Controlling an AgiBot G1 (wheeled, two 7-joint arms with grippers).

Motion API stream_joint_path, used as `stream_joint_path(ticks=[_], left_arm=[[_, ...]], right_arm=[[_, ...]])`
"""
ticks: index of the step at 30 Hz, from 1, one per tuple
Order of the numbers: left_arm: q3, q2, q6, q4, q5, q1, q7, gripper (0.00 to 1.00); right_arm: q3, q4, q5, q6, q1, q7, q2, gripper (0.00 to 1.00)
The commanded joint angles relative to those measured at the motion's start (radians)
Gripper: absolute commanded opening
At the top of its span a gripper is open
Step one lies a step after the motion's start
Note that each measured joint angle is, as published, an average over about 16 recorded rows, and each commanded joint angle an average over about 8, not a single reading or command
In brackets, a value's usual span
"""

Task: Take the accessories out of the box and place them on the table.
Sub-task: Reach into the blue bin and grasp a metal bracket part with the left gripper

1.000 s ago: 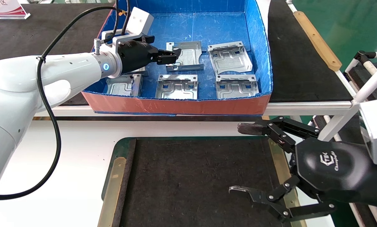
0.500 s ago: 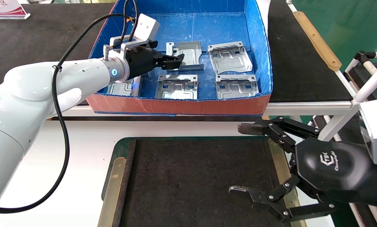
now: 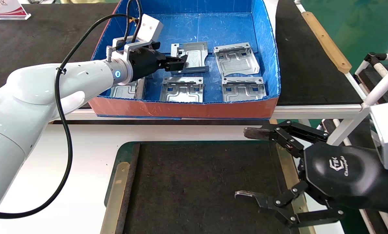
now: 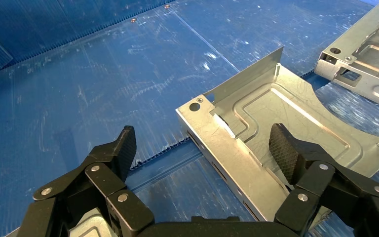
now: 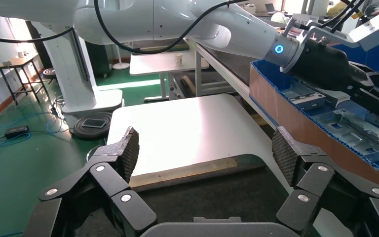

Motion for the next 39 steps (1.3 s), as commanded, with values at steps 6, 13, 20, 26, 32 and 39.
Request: stream_joint_path(ticks=[6, 13, 20, 26, 32, 39], left_arm=[[-0.008, -0.001, 0.008, 0.0, 0.0, 0.0, 0.006, 0.0], [-0.013, -0.002, 0.012, 0.001, 0.0, 0.0, 0.009, 0.0], [-0.015, -0.003, 0.013, 0.002, 0.001, 0.0, 0.01, 0.0], [-0.016, -0.003, 0.014, 0.002, 0.0, 0.001, 0.011, 0.0], [-0.016, -0.005, 0.016, 0.0, 0.0, 0.001, 0.011, 0.0], [-0.011, -0.024, 0.018, -0.023, -0.007, 0.009, 0.002, 0.0]], right_arm=[[0.0, 0.0, 0.0, 0.0, 0.0, 0.0, 0.0, 0.0], [0.0, 0.0, 0.0, 0.0, 0.0, 0.0, 0.0, 0.0], [0.0, 0.0, 0.0, 0.0, 0.0, 0.0, 0.0, 0.0], [0.0, 0.0, 0.0, 0.0, 0.0, 0.0, 0.0, 0.0], [0.0, 0.0, 0.0, 0.0, 0.0, 0.0, 0.0, 0.0], [0.0, 0.0, 0.0, 0.0, 0.0, 0.0, 0.0, 0.0]])
